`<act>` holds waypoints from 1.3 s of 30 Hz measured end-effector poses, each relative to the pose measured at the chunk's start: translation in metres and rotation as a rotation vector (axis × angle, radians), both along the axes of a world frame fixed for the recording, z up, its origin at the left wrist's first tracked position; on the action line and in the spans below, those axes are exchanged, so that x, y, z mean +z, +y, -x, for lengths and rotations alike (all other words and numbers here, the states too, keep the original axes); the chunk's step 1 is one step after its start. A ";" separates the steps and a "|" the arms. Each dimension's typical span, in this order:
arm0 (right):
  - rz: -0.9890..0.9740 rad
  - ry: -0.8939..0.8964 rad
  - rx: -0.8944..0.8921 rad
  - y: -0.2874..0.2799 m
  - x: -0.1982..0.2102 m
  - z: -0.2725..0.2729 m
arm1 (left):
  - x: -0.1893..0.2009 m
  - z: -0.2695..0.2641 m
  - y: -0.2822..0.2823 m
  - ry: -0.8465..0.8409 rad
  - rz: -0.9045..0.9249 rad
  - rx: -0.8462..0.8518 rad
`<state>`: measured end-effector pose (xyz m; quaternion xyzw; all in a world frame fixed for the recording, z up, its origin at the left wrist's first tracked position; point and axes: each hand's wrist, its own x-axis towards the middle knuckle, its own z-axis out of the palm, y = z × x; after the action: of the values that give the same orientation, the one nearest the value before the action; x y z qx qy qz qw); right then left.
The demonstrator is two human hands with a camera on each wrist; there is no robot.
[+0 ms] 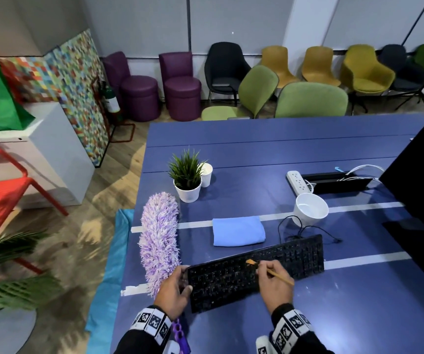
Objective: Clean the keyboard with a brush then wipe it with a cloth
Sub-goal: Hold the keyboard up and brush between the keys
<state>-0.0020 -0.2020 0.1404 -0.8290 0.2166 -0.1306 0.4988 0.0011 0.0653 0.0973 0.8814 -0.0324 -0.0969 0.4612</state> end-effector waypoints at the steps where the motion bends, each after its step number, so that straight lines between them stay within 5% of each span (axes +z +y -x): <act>1: 0.016 0.017 0.064 0.000 0.000 0.001 | -0.001 0.000 0.000 -0.002 -0.002 0.002; 4: 0.063 0.081 0.375 0.016 0.004 0.013 | -0.004 -0.002 0.002 -0.005 -0.004 -0.007; 8: 0.015 0.026 0.165 0.010 -0.004 0.014 | -0.004 -0.005 0.001 -0.027 0.016 0.011; 12: 0.002 0.087 0.378 0.016 0.000 0.015 | -0.004 -0.004 0.002 -0.038 0.005 -0.002; 16: -0.070 0.040 0.163 0.011 -0.002 0.008 | -0.001 -0.003 0.001 -0.036 -0.004 -0.007; 20: -0.099 0.102 0.461 0.033 0.004 0.011 | -0.002 -0.006 0.002 -0.031 -0.019 -0.009; 24: -0.095 0.044 0.315 0.027 -0.005 0.009 | -0.001 -0.005 0.001 -0.026 -0.018 0.008; 28: -0.018 0.115 0.575 0.034 0.003 0.015 | -0.004 -0.004 0.001 -0.030 -0.031 0.012; 33: -0.040 0.038 0.356 0.025 -0.003 0.015 | -0.004 -0.003 0.000 -0.039 -0.032 0.010; 39: -0.022 0.043 0.711 0.068 0.003 0.023 | -0.001 -0.005 -0.002 -0.048 -0.036 0.013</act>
<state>-0.0250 -0.1339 0.1434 -0.8497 -0.0736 0.0708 0.5172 0.0061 0.0636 0.0960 0.8918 -0.0357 -0.0734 0.4450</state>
